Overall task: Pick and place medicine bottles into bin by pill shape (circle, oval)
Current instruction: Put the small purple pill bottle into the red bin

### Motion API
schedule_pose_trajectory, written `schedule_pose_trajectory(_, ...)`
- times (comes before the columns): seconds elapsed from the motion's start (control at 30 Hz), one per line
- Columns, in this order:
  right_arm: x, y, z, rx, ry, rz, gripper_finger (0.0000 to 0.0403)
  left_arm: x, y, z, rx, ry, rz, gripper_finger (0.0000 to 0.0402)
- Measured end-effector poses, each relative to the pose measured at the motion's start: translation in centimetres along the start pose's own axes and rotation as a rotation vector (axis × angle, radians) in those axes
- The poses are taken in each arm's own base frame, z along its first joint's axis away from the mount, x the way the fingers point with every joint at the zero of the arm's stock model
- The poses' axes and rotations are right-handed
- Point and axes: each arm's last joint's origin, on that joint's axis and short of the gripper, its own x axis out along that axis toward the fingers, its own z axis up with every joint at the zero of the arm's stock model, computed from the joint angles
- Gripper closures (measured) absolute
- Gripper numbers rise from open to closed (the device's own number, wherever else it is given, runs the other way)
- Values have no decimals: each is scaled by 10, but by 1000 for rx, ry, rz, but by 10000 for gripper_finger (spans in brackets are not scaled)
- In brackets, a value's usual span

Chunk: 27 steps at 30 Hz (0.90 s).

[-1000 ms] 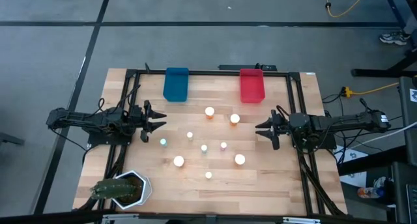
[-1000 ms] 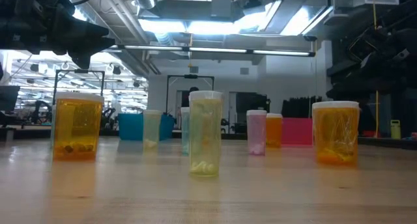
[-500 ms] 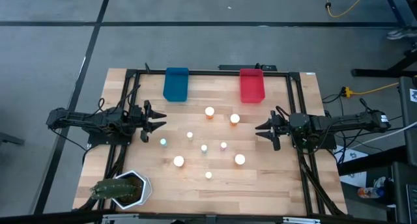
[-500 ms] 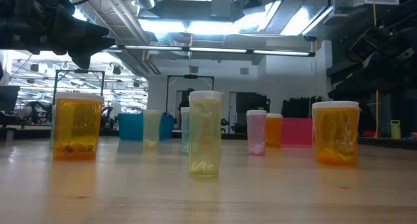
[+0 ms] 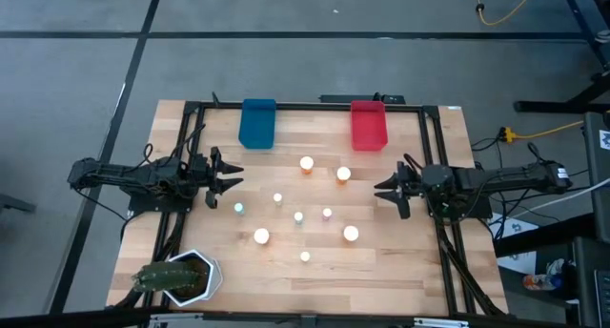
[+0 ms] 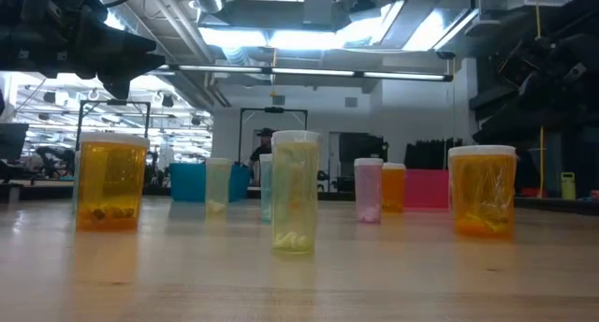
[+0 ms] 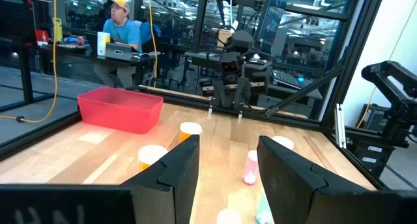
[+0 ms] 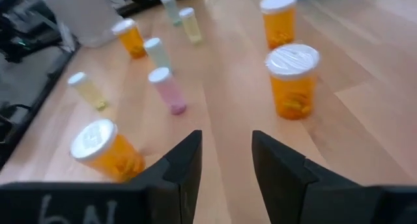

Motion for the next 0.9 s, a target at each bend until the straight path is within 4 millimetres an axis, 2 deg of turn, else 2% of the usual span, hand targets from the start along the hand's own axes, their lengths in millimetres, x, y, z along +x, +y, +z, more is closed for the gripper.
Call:
schedule_pose_trajectory(0.27, -7, 5, 27, 19, -34, -139, 267, 0, 0, 0, 0, 0, 0, 255)
schedule_pose_trajectory(0.57, -14, 15, 53, 7, -132, -89, 267, 0, 0, 0, 0, 0, 0, 255)
schedule_pose_trajectory(0.73, -19, 20, 62, 167, -154, -23, 267, 0, 0, 0, 0, 0, 0, 255)
schedule_pose_trajectory(0.9, -21, 25, 68, 108, -110, 57, 267, 0, 0, 0, 0, 0, 0, 255)
